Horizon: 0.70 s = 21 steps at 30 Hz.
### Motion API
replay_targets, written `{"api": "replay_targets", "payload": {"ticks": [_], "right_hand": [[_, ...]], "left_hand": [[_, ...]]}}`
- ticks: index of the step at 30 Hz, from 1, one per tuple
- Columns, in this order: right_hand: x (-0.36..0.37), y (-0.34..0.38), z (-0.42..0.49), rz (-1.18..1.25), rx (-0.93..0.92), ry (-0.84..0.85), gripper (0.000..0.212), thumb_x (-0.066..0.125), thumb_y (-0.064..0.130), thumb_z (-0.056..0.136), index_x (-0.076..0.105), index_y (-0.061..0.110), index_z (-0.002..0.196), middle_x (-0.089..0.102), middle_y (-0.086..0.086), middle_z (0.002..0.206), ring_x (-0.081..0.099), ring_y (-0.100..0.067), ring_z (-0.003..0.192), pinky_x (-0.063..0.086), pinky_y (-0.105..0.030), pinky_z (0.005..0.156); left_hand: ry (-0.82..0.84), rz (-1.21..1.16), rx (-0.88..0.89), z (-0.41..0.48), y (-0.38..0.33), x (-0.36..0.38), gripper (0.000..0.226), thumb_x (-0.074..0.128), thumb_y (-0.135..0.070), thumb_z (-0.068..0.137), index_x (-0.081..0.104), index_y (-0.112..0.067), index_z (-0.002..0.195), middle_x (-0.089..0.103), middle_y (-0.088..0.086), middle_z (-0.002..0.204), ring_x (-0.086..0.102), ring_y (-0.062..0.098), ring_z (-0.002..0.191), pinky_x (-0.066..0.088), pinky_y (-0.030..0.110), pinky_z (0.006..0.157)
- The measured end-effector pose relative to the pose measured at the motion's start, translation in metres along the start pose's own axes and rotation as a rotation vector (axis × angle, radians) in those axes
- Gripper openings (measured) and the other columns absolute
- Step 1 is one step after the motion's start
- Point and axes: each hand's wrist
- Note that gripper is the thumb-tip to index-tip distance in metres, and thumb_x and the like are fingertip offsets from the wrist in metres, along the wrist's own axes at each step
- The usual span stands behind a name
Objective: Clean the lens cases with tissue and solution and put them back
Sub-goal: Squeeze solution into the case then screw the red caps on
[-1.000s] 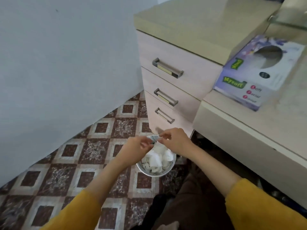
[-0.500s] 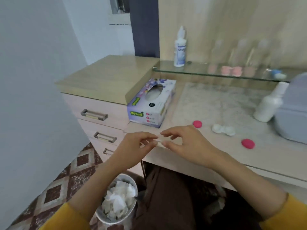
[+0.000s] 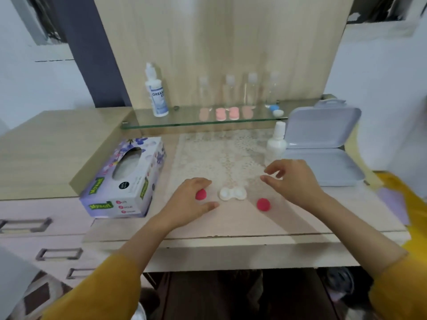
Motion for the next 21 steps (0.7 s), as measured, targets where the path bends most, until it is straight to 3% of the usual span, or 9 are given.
{"api": "replay_targets", "payload": {"ticks": [3, 6, 8, 10, 13, 17, 21], "right_hand": [[-0.009, -0.016, 0.016, 0.052, 0.140, -0.083, 0.033, 0.074, 0.040, 0.072, 0.063, 0.015, 0.091, 0.066, 0.002, 0.089, 0.056, -0.014, 0.082, 0.044, -0.034, 0.080], [-0.013, -0.026, 0.035, 0.099, 0.235, -0.083, 0.053, 0.077, 0.045, 0.066, 0.059, 0.013, 0.105, 0.060, 0.004, 0.091, 0.057, -0.019, 0.093, 0.044, -0.037, 0.084], [-0.011, -0.029, 0.046, 0.133, 0.275, -0.095, 0.061, 0.077, 0.044, 0.066, 0.057, 0.010, 0.112, 0.058, 0.002, 0.095, 0.056, -0.020, 0.098, 0.042, -0.036, 0.084], [-0.009, -0.031, 0.056, 0.156, 0.302, -0.126, 0.057, 0.077, 0.044, 0.066, 0.058, 0.008, 0.105, 0.061, -0.002, 0.096, 0.055, -0.019, 0.092, 0.042, -0.034, 0.079], [-0.004, -0.031, 0.066, 0.186, 0.329, -0.151, 0.051, 0.078, 0.044, 0.065, 0.059, 0.008, 0.095, 0.063, -0.007, 0.094, 0.053, -0.019, 0.084, 0.043, -0.035, 0.074], [0.007, -0.028, 0.071, 0.248, 0.294, -0.211, 0.047, 0.078, 0.035, 0.070, 0.061, 0.007, 0.103, 0.063, -0.008, 0.101, 0.050, -0.017, 0.085, 0.041, -0.032, 0.074], [0.012, -0.026, 0.070, 0.295, 0.268, -0.249, 0.040, 0.077, 0.031, 0.071, 0.064, 0.010, 0.102, 0.064, -0.006, 0.099, 0.053, -0.016, 0.083, 0.038, -0.028, 0.070]], "left_hand": [[0.006, 0.020, 0.053, 0.009, 0.005, 0.009, 0.067, 0.065, -0.045, 0.079, 0.042, -0.019, 0.136, 0.038, -0.006, 0.142, 0.030, 0.007, 0.130, 0.014, 0.009, 0.102], [-0.006, 0.002, 0.080, 0.012, 0.012, 0.013, 0.067, 0.063, -0.048, 0.079, 0.042, -0.020, 0.135, 0.035, -0.011, 0.143, 0.026, 0.002, 0.132, 0.012, 0.010, 0.105], [-0.006, -0.005, 0.095, 0.013, 0.015, 0.014, 0.074, 0.059, -0.061, 0.075, 0.042, -0.022, 0.136, 0.033, -0.018, 0.140, 0.023, -0.001, 0.131, 0.011, 0.010, 0.106], [-0.018, -0.002, 0.111, 0.013, 0.017, 0.016, 0.078, 0.054, -0.066, 0.072, 0.041, -0.023, 0.136, 0.031, -0.021, 0.138, 0.022, -0.003, 0.130, 0.010, 0.009, 0.105], [-0.029, -0.005, 0.121, 0.015, 0.020, 0.018, 0.065, 0.061, -0.049, 0.081, 0.040, -0.023, 0.137, 0.032, -0.016, 0.143, 0.021, 0.000, 0.133, 0.008, 0.007, 0.104], [-0.042, -0.026, 0.137, 0.015, 0.022, 0.019, 0.068, 0.061, -0.055, 0.078, 0.043, -0.023, 0.135, 0.034, -0.016, 0.142, 0.022, -0.003, 0.130, 0.004, -0.001, 0.099], [-0.047, -0.036, 0.130, 0.016, 0.023, 0.019, 0.068, 0.062, -0.054, 0.077, 0.044, -0.023, 0.134, 0.034, -0.020, 0.137, 0.023, -0.004, 0.129, 0.006, 0.000, 0.100]]}}
Point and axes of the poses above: each hand's wrist, its own z-axis towards the middle knuckle, its own x-axis out of the palm, y = z × x
